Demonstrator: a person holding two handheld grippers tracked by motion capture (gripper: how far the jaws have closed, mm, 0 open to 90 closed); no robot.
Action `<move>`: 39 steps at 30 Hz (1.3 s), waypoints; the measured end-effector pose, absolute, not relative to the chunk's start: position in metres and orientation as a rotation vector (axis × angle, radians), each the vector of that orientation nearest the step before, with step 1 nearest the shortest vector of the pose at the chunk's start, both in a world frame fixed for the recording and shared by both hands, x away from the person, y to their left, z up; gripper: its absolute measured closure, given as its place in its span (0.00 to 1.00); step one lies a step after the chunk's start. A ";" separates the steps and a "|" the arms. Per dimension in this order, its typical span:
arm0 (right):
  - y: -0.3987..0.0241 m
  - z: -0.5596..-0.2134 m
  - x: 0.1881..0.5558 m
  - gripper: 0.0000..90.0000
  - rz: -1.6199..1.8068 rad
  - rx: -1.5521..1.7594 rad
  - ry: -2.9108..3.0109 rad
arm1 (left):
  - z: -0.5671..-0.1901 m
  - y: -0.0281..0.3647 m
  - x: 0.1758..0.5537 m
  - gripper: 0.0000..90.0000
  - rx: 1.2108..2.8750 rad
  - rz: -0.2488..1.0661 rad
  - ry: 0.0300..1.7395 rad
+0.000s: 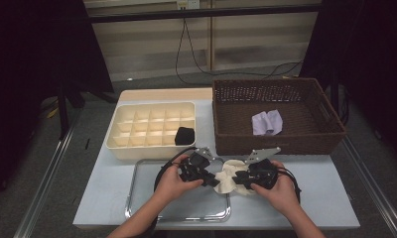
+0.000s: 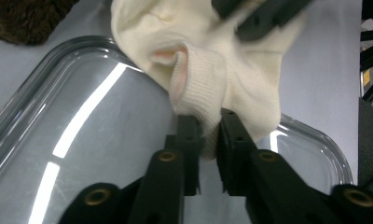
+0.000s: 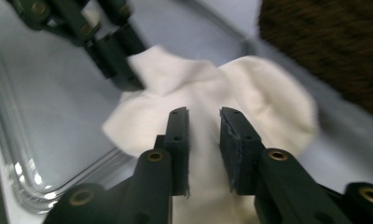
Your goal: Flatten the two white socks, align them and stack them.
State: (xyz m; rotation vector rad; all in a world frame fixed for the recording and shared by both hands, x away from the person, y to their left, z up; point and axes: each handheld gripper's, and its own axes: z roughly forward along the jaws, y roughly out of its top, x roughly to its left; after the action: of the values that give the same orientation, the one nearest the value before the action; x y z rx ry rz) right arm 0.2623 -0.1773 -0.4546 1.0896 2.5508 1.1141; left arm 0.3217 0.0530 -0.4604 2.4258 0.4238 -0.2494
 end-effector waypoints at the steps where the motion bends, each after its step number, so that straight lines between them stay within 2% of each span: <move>1: -0.177 -0.455 0.262 0.81 1.114 1.090 2.551 | -0.460 0.053 0.322 0.91 2.426 -0.249 0.424; 2: -0.180 -0.453 0.264 0.78 1.121 1.096 2.530 | -0.459 0.054 0.322 0.91 2.433 -0.236 0.422; 3: -0.187 -0.449 0.267 0.68 1.113 1.135 2.472 | -0.459 0.056 0.324 0.91 2.429 -0.243 0.422; 10: -0.203 -0.459 0.280 0.67 1.076 1.255 2.399 | -0.459 0.058 0.323 0.90 2.433 -0.248 0.435; 13: -0.202 -0.464 0.283 0.70 1.061 1.267 2.409 | -0.461 0.060 0.323 0.90 2.409 -0.263 0.444; 14: -0.199 -0.469 0.285 0.83 1.044 1.258 2.424 | -0.460 0.061 0.323 0.90 2.418 -0.258 0.436; 15: -0.199 -0.469 0.285 0.83 1.044 1.258 2.424 | -0.460 0.061 0.323 0.90 2.418 -0.258 0.436; 17: -0.197 -0.472 0.286 0.96 1.051 1.266 2.427 | -0.460 0.063 0.323 0.90 2.412 -0.260 0.442; 18: -0.198 -0.472 0.286 0.97 1.051 1.266 2.432 | -0.459 0.064 0.323 0.90 2.425 -0.246 0.438; 27: -0.216 -0.466 0.280 0.98 1.114 1.320 2.384 | -0.459 0.066 0.324 0.90 2.407 -0.254 0.430; 39: -0.257 -0.463 0.266 0.98 1.029 1.386 2.293 | -0.461 0.065 0.329 0.91 2.422 -0.270 0.467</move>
State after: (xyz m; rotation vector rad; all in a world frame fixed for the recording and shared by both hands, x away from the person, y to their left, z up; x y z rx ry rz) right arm 0.2660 -0.2566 -0.4632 1.3862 2.2932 1.0295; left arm 0.3292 0.0653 -0.4614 2.4223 0.4672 -0.2704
